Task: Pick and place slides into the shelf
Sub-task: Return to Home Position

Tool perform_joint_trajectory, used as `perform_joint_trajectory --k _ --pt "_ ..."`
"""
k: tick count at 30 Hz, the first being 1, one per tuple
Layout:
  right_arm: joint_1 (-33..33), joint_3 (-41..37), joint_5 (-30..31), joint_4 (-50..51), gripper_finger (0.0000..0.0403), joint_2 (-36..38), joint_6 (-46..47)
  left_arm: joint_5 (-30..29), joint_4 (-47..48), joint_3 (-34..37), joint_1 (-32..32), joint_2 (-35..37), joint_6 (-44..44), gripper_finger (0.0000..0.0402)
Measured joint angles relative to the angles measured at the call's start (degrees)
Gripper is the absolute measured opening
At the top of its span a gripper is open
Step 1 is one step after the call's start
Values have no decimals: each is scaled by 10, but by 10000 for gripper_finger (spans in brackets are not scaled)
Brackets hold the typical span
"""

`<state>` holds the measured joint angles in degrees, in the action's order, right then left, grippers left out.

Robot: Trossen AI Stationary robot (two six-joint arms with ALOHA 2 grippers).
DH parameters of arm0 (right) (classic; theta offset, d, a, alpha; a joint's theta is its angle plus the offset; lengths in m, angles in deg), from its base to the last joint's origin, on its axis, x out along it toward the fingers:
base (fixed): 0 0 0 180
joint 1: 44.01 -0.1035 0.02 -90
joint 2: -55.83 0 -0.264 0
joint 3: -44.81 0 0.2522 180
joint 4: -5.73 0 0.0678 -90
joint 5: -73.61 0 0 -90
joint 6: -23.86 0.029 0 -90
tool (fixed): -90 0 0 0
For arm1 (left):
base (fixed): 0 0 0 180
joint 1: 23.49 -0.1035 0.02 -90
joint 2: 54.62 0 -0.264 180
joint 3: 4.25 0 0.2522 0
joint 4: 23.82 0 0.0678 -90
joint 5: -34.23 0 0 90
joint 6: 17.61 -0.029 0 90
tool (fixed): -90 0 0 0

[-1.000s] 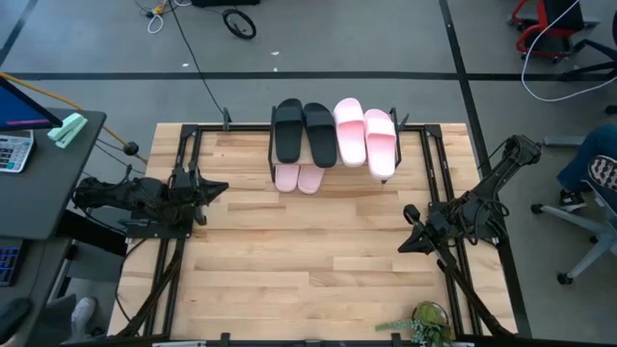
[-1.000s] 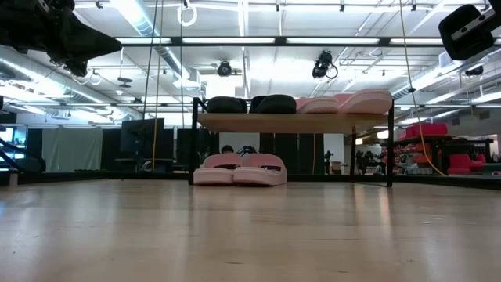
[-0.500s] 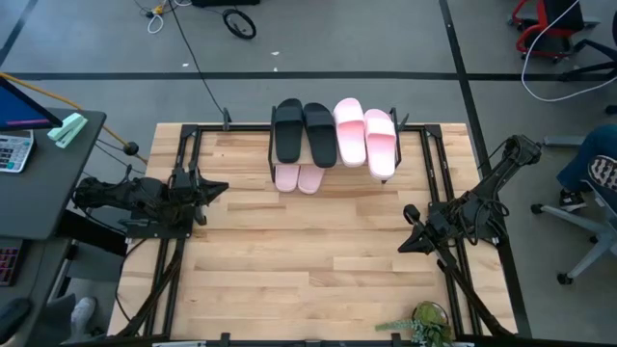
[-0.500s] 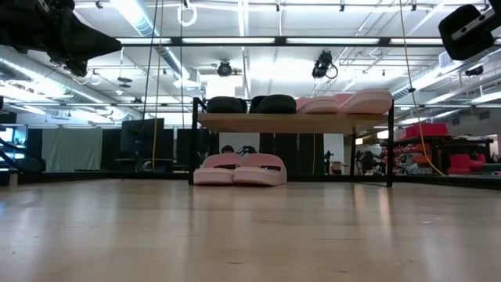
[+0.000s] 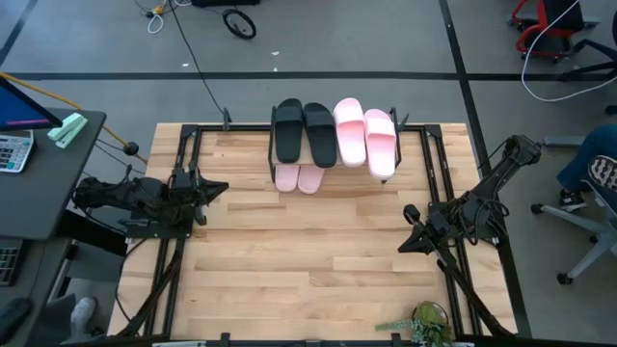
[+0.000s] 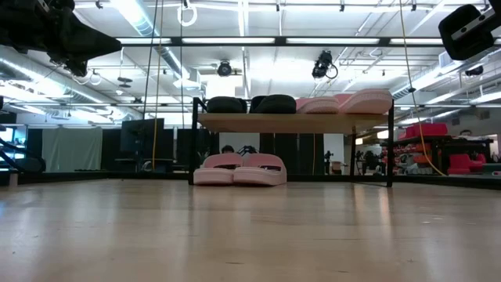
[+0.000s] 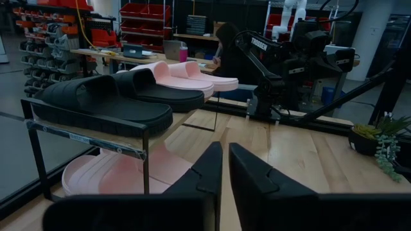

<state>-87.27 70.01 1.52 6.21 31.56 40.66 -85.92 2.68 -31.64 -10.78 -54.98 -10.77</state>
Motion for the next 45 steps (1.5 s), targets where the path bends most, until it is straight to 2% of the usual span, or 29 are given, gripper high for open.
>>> perform_joint_trajectory --k 13,23,32,45 --pt "0 0 0 0 9 0 0 0 0 0 0 0 0 23" --pt "0 0 0 0 9 0 0 0 0 0 0 0 0 36" --pt "0 0 0 0 9 0 0 0 0 0 0 0 0 23" --pt "0 0 0 0 9 0 0 0 0 0 0 0 0 35"
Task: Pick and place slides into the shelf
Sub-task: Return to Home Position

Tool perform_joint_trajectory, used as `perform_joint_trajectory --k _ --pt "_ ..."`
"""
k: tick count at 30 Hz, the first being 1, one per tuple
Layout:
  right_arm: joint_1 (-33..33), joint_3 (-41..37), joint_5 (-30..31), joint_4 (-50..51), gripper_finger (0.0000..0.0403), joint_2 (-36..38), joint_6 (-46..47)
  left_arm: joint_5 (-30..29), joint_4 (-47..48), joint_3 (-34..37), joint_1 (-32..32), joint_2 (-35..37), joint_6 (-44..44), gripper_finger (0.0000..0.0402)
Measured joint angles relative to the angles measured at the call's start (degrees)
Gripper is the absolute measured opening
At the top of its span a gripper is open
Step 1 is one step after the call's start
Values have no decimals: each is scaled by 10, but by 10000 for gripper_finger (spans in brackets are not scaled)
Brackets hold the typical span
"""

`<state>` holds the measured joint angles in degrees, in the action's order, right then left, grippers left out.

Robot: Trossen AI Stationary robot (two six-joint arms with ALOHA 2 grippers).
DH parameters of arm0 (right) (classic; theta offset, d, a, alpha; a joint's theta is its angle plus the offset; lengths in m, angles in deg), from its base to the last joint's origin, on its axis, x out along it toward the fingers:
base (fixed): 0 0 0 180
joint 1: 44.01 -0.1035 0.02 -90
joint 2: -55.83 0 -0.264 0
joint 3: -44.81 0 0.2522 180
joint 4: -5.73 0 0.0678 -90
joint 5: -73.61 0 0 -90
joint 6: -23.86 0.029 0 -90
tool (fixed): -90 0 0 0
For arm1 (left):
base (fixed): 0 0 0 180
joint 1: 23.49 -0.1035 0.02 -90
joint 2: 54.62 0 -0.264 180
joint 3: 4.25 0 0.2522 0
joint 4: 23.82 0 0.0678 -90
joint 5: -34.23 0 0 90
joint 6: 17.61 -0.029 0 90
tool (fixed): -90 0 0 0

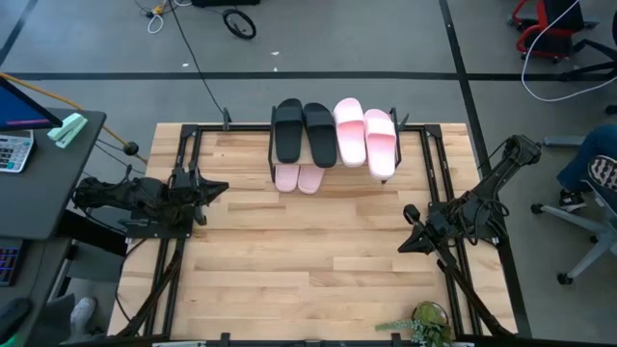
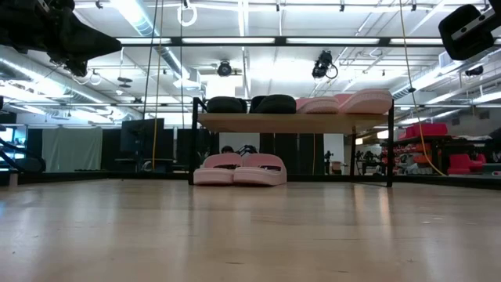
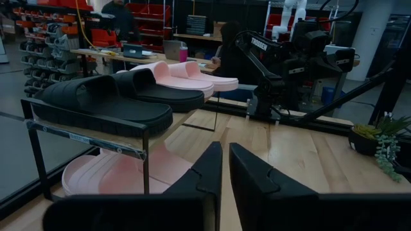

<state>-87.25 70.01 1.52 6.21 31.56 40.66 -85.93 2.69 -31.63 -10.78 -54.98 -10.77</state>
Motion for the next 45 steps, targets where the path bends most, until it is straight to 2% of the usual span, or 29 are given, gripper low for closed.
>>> perform_joint_trajectory --k 8,18,27,38,45 --pt "0 0 0 0 9 0 0 0 0 0 0 0 0 23" --pt "0 0 0 0 9 0 0 0 0 0 0 0 0 36" --pt "0 0 0 0 9 0 0 0 0 0 0 0 0 23" --pt "0 0 0 0 9 0 0 0 0 0 0 0 0 37" --pt "0 0 0 0 9 0 0 0 0 0 0 0 0 25"
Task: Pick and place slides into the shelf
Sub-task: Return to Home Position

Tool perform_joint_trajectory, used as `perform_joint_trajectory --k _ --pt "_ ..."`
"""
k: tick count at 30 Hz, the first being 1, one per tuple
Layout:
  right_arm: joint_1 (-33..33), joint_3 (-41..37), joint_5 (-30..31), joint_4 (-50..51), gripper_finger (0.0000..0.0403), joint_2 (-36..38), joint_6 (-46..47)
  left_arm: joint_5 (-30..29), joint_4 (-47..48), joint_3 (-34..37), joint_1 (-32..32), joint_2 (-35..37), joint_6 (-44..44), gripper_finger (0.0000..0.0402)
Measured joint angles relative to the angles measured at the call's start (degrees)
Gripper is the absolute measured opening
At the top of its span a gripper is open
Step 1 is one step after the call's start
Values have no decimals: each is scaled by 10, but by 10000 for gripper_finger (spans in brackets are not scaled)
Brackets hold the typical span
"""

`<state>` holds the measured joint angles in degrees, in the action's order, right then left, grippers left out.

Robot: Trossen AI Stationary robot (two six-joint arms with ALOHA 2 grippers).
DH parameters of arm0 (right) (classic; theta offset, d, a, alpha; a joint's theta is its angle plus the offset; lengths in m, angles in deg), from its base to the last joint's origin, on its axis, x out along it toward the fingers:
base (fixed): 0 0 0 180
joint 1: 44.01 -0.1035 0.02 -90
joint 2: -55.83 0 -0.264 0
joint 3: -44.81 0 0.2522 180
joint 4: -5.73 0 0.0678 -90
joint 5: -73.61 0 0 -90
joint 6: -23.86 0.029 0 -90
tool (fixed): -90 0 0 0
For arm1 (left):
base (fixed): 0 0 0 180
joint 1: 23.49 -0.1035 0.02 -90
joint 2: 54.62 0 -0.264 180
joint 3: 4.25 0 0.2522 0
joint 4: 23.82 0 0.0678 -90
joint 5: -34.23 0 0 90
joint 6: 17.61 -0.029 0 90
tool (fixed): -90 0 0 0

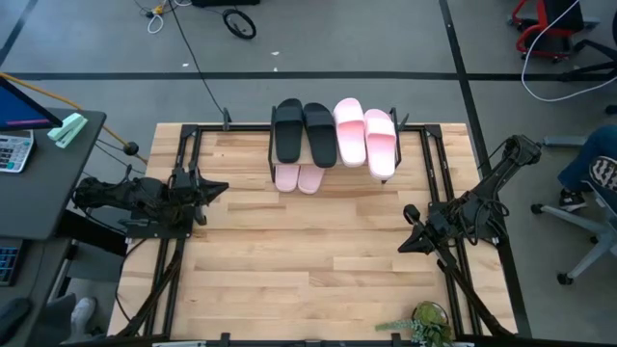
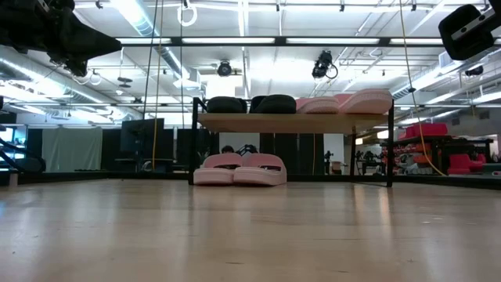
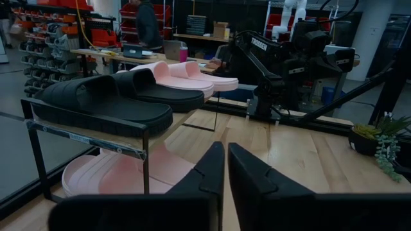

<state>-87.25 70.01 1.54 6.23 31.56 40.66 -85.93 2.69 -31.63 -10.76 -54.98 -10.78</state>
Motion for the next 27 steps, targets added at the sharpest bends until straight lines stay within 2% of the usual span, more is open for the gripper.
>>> perform_joint_trajectory --k 15,27 --pt "0 0 0 0 9 0 0 0 0 0 0 0 0 38" --pt "0 0 0 0 9 0 0 0 0 0 0 0 0 25"
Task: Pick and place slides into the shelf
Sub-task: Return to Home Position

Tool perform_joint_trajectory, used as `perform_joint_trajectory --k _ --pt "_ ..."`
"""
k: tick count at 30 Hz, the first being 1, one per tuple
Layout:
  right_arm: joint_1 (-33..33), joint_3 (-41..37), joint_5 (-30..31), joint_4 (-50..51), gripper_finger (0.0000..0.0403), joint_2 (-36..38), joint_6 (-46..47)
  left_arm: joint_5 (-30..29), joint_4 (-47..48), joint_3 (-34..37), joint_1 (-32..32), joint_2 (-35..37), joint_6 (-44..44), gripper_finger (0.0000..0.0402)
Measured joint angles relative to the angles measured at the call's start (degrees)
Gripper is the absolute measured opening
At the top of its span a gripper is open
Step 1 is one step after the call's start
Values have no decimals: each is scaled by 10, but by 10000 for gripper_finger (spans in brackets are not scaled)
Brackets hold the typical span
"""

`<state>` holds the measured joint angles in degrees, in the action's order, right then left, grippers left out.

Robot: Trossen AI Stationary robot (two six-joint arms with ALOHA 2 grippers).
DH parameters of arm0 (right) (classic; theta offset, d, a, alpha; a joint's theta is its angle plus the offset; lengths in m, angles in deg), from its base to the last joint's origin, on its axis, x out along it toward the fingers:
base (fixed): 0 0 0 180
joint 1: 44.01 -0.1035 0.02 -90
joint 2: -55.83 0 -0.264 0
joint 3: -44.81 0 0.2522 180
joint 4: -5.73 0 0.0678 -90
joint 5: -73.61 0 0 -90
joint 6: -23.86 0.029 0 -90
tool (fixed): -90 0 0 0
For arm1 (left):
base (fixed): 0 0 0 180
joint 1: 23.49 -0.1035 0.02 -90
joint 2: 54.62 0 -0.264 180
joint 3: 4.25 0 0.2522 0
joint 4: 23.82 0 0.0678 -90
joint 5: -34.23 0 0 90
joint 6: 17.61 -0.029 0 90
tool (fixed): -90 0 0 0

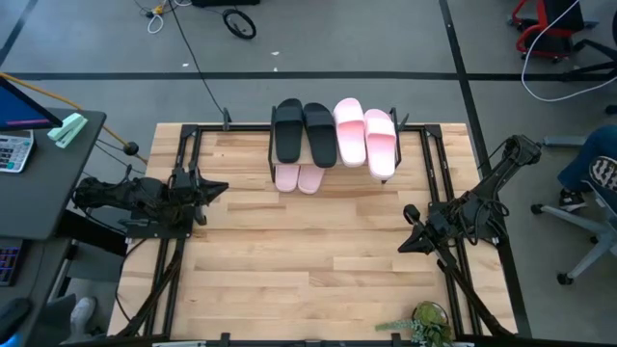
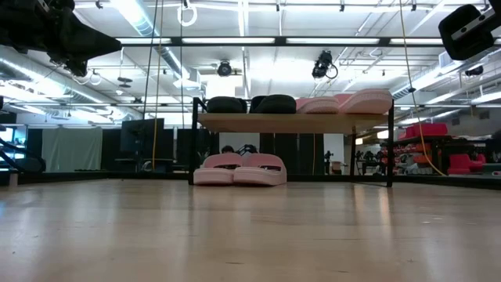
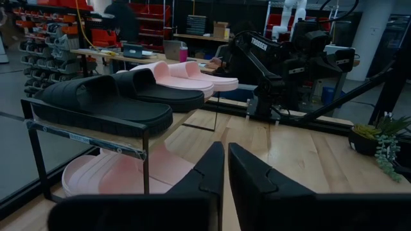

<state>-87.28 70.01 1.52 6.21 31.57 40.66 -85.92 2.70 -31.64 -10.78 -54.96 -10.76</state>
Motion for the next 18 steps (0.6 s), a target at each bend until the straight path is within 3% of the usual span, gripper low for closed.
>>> perform_joint_trajectory --k 18 --pt "0 0 0 0 9 0 0 0 0 0 0 0 0 25"
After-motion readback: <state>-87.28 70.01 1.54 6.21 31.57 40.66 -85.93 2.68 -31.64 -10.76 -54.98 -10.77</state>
